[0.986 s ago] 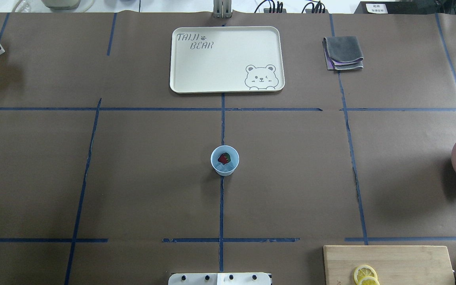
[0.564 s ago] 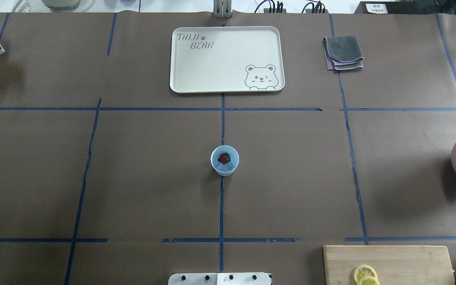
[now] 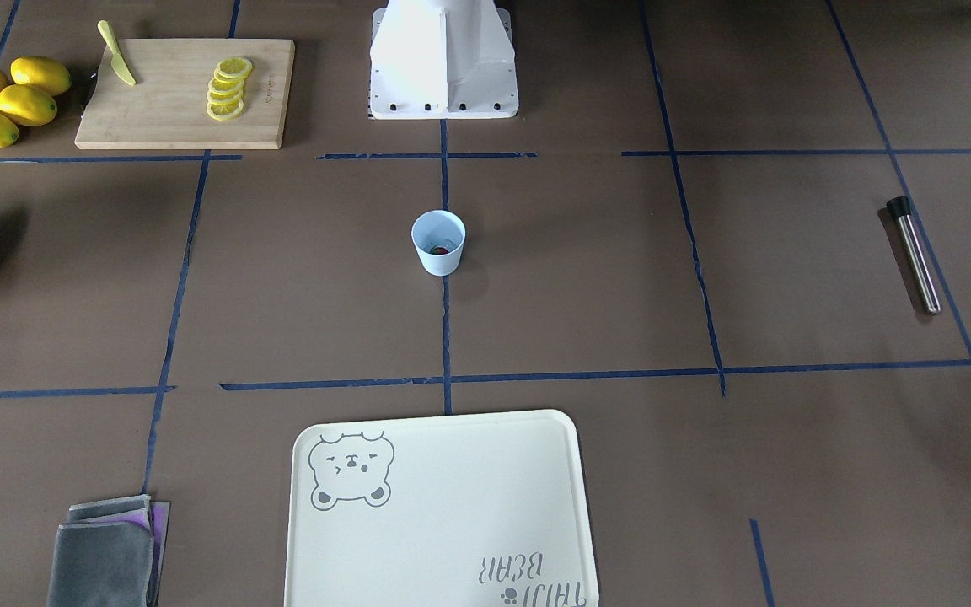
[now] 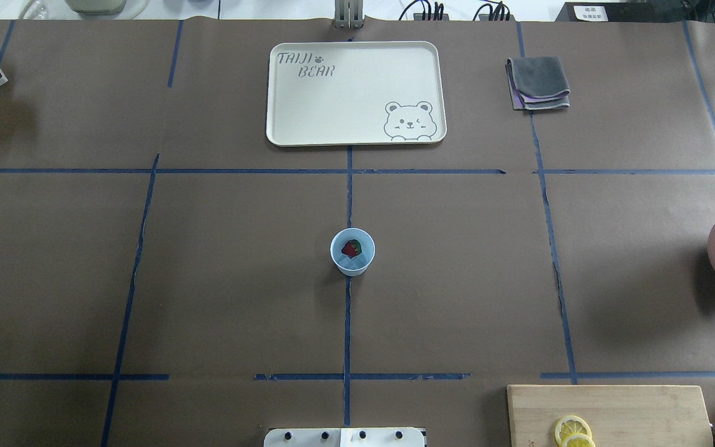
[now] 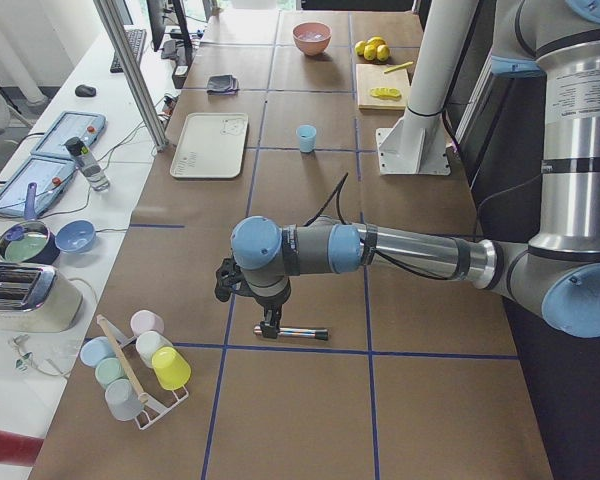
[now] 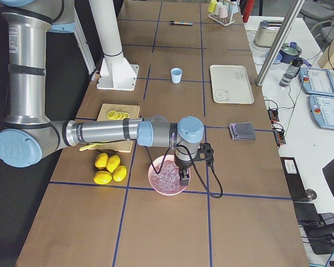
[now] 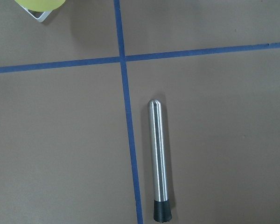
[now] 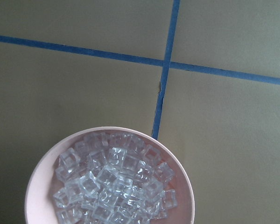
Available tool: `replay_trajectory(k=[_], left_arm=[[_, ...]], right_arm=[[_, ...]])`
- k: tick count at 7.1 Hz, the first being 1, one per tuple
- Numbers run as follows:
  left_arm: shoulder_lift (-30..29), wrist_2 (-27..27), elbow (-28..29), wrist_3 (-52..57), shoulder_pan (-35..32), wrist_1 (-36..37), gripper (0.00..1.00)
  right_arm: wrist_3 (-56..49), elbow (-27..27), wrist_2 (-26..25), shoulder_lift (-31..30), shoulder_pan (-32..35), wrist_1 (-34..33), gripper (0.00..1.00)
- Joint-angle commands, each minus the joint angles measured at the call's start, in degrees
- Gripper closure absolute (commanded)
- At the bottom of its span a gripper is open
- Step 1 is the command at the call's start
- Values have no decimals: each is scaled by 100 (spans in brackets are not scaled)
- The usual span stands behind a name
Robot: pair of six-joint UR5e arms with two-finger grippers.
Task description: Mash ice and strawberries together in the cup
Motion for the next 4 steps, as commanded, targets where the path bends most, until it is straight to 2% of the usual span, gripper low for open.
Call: replay_trajectory(k=[1, 4], left_arm=[[-22, 32, -50, -2, 0, -26, 0], [13, 41, 107, -11, 0, -132, 0]], right_arm=[[-3, 28, 29, -8, 3, 6, 0], [6, 2, 11, 28, 3, -2, 0]])
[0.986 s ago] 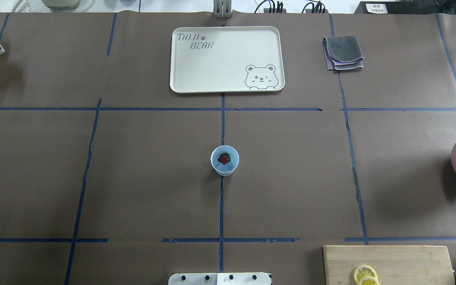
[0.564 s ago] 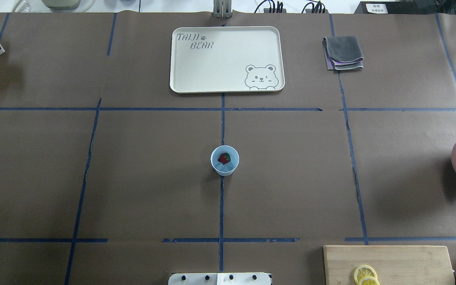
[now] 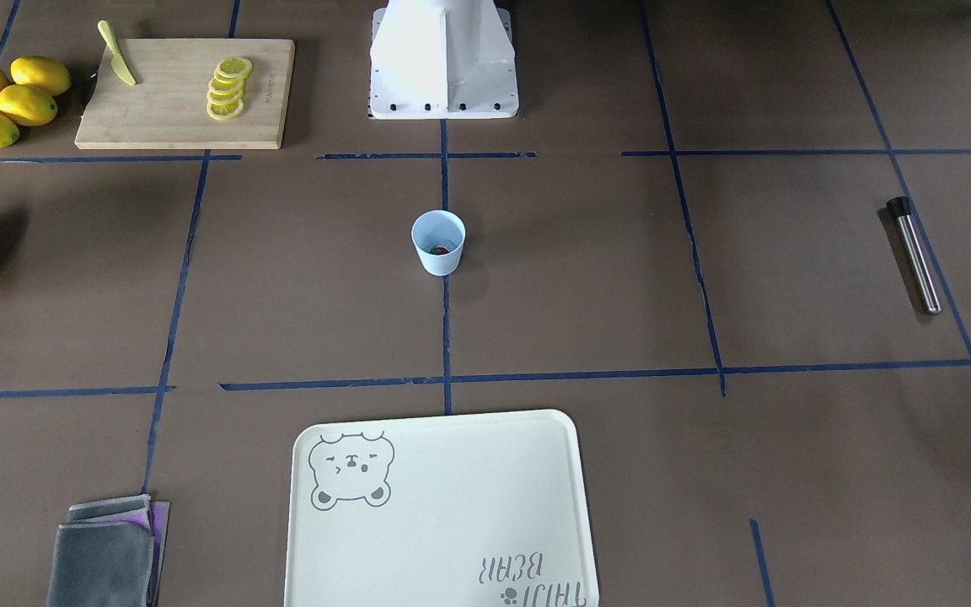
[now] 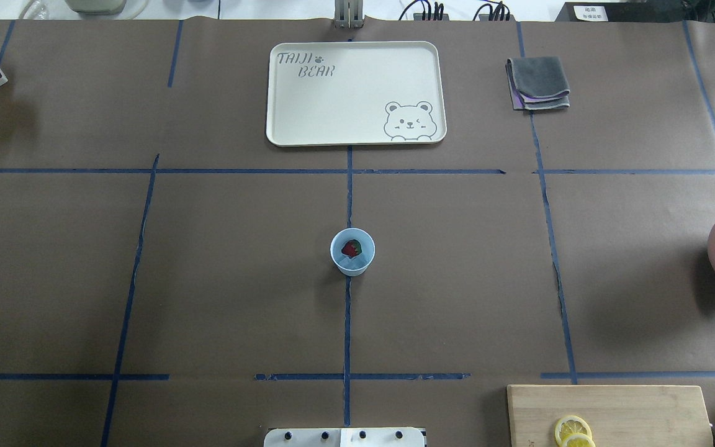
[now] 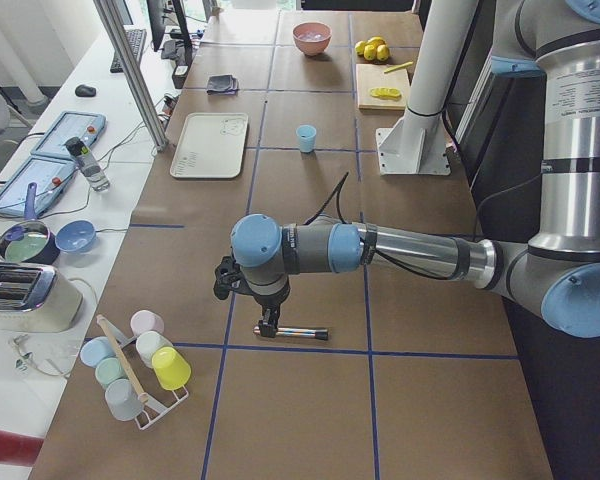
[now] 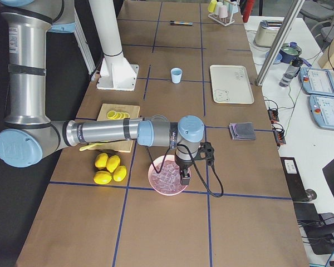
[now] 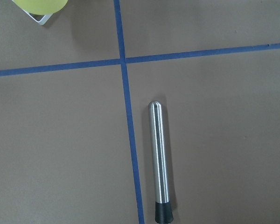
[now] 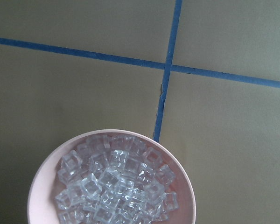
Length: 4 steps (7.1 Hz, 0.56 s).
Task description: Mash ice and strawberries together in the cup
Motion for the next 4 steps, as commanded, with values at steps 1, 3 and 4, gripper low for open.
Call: replay_trajectory(k=[1, 3, 4], left_arm=[[29, 2, 65, -15, 0, 2, 0], [30, -7, 161, -68, 0, -16, 0], [30, -24, 162, -51, 0, -25, 0]], right_arm=[[1, -66, -6, 10, -9, -7, 0], [1, -101, -6, 28, 0, -7, 0], [-8, -145, -6, 36, 0, 11, 0]])
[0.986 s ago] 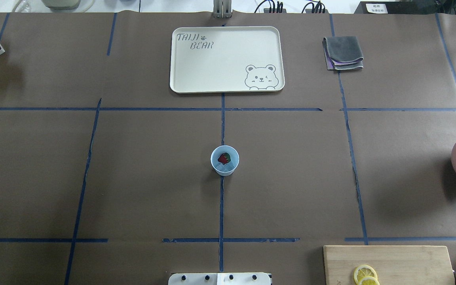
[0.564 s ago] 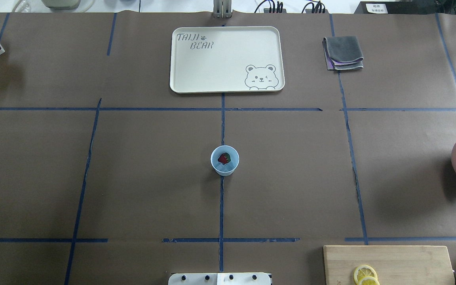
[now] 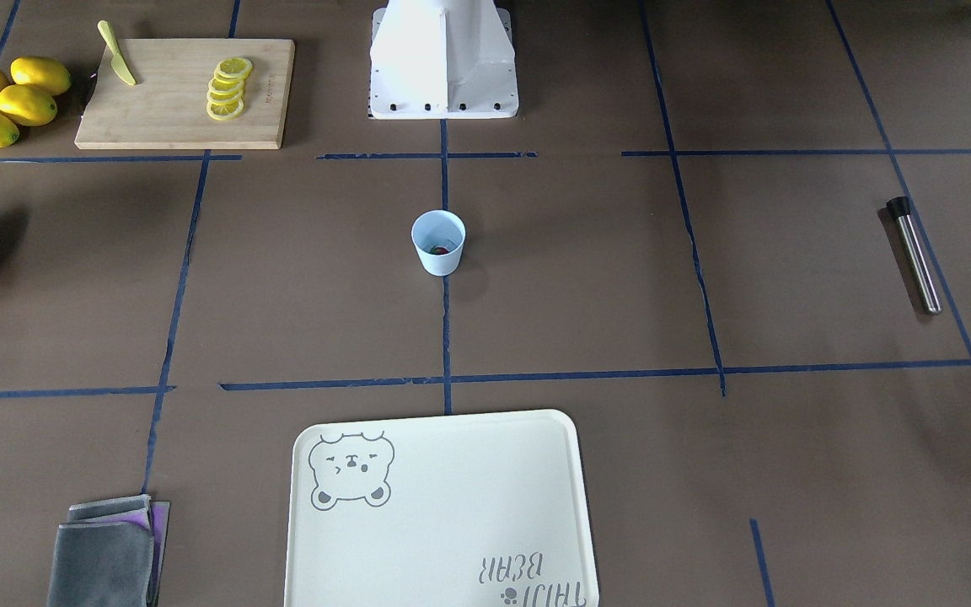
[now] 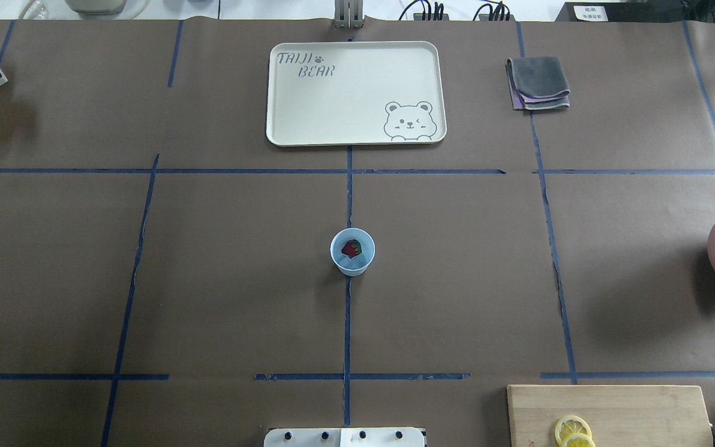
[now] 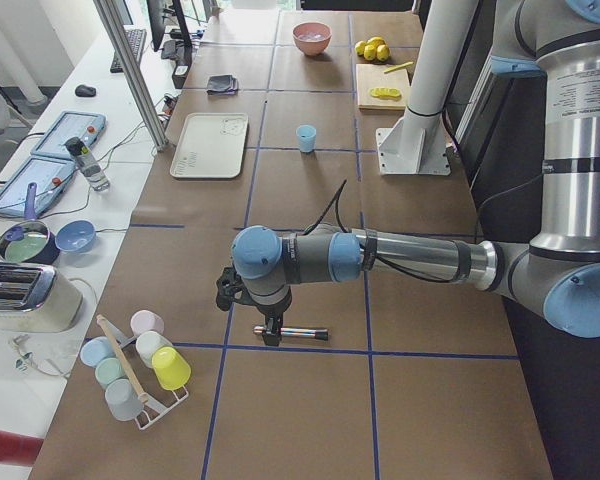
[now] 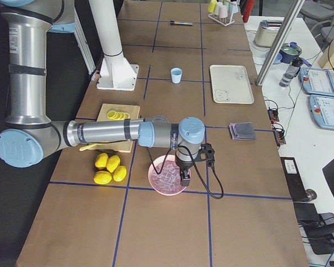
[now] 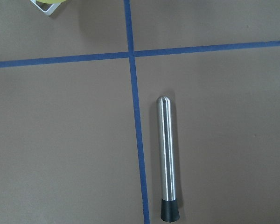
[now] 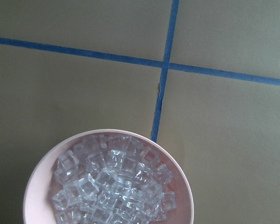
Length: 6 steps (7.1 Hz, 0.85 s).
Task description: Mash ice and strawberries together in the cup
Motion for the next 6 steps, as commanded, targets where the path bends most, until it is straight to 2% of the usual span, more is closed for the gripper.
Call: replay_trajectory(k=[1, 6], left_arm=[[0, 1, 12, 42, -9, -10, 0], [0, 1, 12, 51, -9, -10, 0]], right_arm=[[1, -58, -2, 9, 1, 12, 0], [2, -6, 6, 9, 1, 21, 0]])
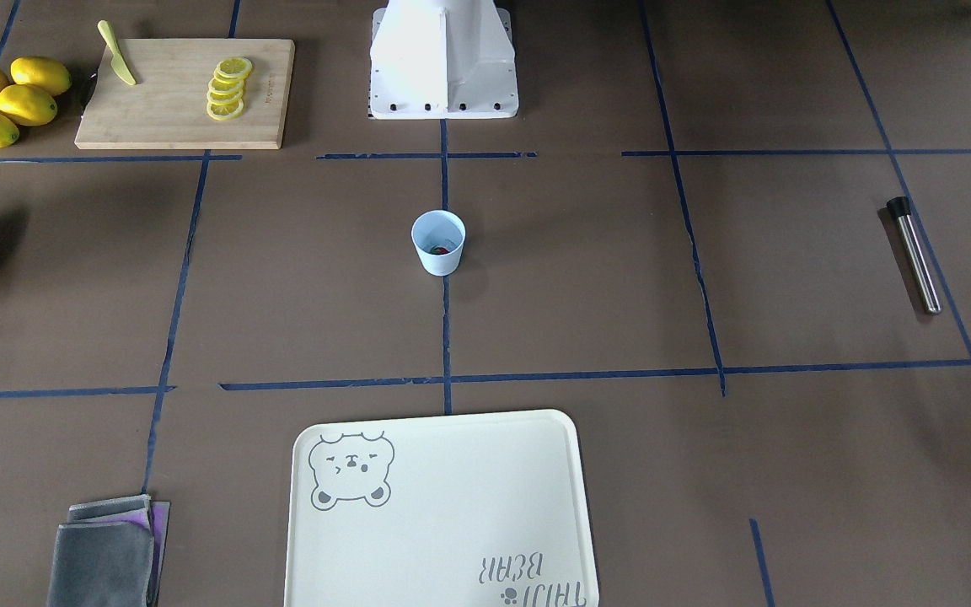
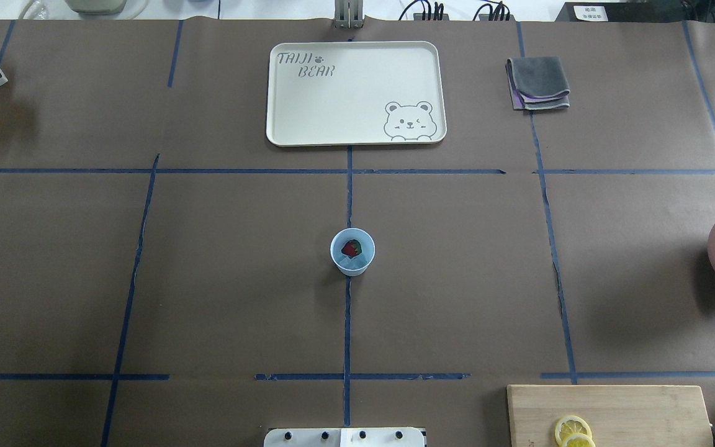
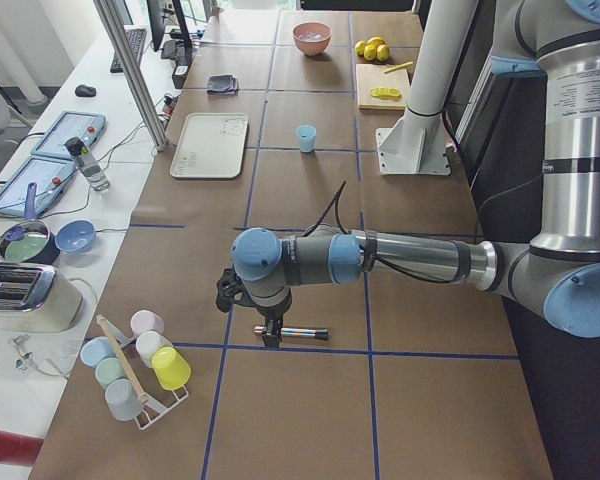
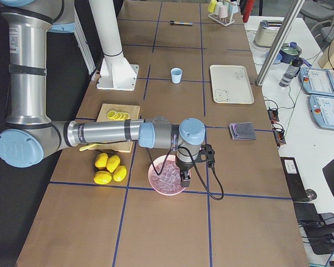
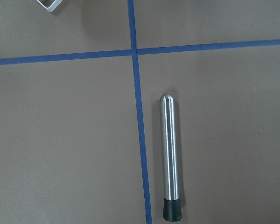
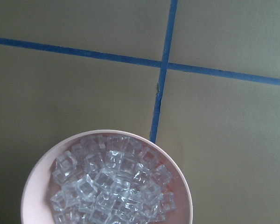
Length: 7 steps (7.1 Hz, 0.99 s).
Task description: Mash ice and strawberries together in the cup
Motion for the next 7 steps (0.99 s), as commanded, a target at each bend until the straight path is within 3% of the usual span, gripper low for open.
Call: replay_trajectory(k=[1, 7], left_arm=[[0, -3, 4, 3, 0, 0, 0], [0, -29, -49, 3, 0, 0, 0]], right_arm=[[0, 22, 4, 0, 0, 1, 0], [0, 31, 75, 0, 0, 1, 0]])
